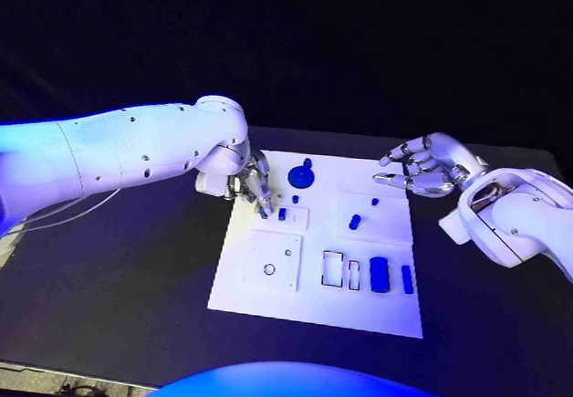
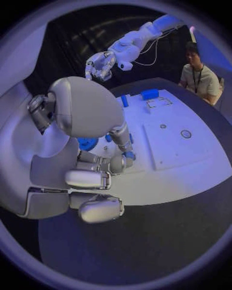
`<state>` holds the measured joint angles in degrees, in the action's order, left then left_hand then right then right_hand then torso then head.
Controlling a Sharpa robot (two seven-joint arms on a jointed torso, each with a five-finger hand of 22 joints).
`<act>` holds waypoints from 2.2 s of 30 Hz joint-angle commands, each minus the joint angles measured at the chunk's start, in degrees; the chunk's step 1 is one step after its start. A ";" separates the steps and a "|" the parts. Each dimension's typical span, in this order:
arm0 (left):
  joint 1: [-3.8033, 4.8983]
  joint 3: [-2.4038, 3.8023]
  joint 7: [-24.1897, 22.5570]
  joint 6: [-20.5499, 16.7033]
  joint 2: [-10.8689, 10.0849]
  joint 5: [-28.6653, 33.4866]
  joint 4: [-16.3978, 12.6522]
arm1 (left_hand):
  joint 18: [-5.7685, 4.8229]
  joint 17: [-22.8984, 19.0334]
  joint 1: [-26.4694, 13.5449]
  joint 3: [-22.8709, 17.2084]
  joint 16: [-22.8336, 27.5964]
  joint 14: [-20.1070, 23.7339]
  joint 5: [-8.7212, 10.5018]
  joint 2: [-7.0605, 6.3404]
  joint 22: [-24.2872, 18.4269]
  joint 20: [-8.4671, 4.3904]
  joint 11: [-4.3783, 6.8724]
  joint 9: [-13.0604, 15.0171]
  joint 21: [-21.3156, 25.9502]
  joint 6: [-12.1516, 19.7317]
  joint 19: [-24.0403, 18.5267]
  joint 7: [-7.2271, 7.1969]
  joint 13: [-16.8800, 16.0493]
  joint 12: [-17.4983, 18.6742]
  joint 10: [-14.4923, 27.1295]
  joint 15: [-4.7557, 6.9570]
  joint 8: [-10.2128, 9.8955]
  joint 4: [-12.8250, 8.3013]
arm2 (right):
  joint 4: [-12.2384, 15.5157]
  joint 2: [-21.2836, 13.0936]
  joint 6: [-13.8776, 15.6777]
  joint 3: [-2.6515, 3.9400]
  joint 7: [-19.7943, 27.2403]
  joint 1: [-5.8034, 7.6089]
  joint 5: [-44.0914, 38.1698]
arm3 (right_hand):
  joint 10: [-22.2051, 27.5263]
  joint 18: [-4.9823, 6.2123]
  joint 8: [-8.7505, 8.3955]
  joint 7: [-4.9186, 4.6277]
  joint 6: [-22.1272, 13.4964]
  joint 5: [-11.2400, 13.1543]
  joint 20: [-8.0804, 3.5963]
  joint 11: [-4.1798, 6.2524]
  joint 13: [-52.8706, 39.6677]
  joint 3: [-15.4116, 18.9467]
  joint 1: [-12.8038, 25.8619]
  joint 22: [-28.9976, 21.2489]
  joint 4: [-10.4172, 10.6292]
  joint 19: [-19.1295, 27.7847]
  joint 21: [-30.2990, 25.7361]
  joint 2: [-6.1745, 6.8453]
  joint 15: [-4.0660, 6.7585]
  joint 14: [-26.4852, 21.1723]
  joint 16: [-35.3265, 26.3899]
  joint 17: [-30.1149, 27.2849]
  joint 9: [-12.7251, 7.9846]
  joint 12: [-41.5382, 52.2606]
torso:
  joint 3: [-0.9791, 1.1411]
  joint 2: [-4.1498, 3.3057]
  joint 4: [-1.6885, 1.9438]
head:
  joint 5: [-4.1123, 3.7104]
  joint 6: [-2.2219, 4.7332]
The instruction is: Assemble the parts on the task board
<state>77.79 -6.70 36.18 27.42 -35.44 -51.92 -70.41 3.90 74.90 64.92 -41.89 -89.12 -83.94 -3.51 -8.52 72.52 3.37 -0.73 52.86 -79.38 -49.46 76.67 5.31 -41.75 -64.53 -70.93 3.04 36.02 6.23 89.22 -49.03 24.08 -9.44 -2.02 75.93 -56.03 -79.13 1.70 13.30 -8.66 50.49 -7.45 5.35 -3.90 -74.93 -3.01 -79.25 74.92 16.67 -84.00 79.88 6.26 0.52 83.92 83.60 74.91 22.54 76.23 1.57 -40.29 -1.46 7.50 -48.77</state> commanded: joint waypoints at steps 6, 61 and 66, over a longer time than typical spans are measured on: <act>-0.61 -0.29 -0.65 -10.80 -1.35 -1.51 -2.19 | 0.59 12.93 1.98 -8.84 0.27 -5.20 -0.44 1.11 0.08 0.04 0.15 -0.11 0.08 0.29 -0.24 -0.18 -0.09 0.11 0.82 -0.37 -3.99 -8.61 | 0.24 -0.14 -0.72 0.00 0.29 -0.03 -0.52 | -0.03 0.66 0.25 0.03 -0.42 -0.24 0.05 0.07 -4.11 0.31 -0.74 8.93 -0.13 -1.74 -0.29 0.03 0.01 3.16 -0.38 3.32 -0.06 0.20 | -0.02 0.01 0.06 | -0.08 0.08; -1.32 1.75 -1.89 -22.58 -11.31 1.03 -15.45 | -0.07 15.10 -2.39 -13.47 -0.88 -6.06 -15.46 -3.71 3.09 -0.94 1.64 1.71 -2.04 -3.58 2.29 -1.77 -3.47 -1.87 -2.92 0.93 -1.52 -8.97 | 0.40 -0.64 -1.04 -0.08 0.23 -0.56 -0.52 | 0.03 0.67 0.35 0.02 -0.51 -0.21 0.04 0.06 -4.02 0.32 -0.86 8.92 -0.10 -1.73 -0.41 0.07 0.01 3.15 -0.49 3.26 -0.16 0.13 | -0.01 0.02 0.07 | 0.22 0.68; -1.74 1.53 -2.05 -23.28 -11.34 -0.49 -15.91 | -0.10 15.10 -2.46 -13.50 -0.88 -6.06 -15.63 -3.77 3.21 -0.96 1.67 1.75 -2.11 -3.63 2.38 -1.80 -3.63 -1.95 -3.01 0.95 -1.46 -8.99 | 0.37 -0.62 -1.05 -0.08 0.25 -0.66 -0.52 | 0.03 0.67 0.35 0.02 -0.51 -0.21 0.04 0.06 -4.02 0.32 -0.86 8.92 -0.10 -1.73 -0.41 0.07 0.01 3.15 -0.49 3.26 -0.16 0.13 | -0.05 0.06 0.07 | 0.28 0.59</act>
<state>76.20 -5.13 35.06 6.12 -46.80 -51.18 -86.06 3.90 74.93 62.63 -44.05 -89.64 -83.93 -18.86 -12.17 74.96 2.37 1.02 54.65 -81.33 -52.69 78.54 3.57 -45.30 -66.29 -73.55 3.49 34.20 8.37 89.58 -49.68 23.81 -9.52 -2.11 75.33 -56.04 -79.13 1.70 13.30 -8.66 50.49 -7.45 5.35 -3.90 -74.92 -3.01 -79.56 74.94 16.67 -84.00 79.67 6.58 0.52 83.92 83.25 74.93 22.43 76.23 1.54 -40.28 -1.40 7.77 -48.11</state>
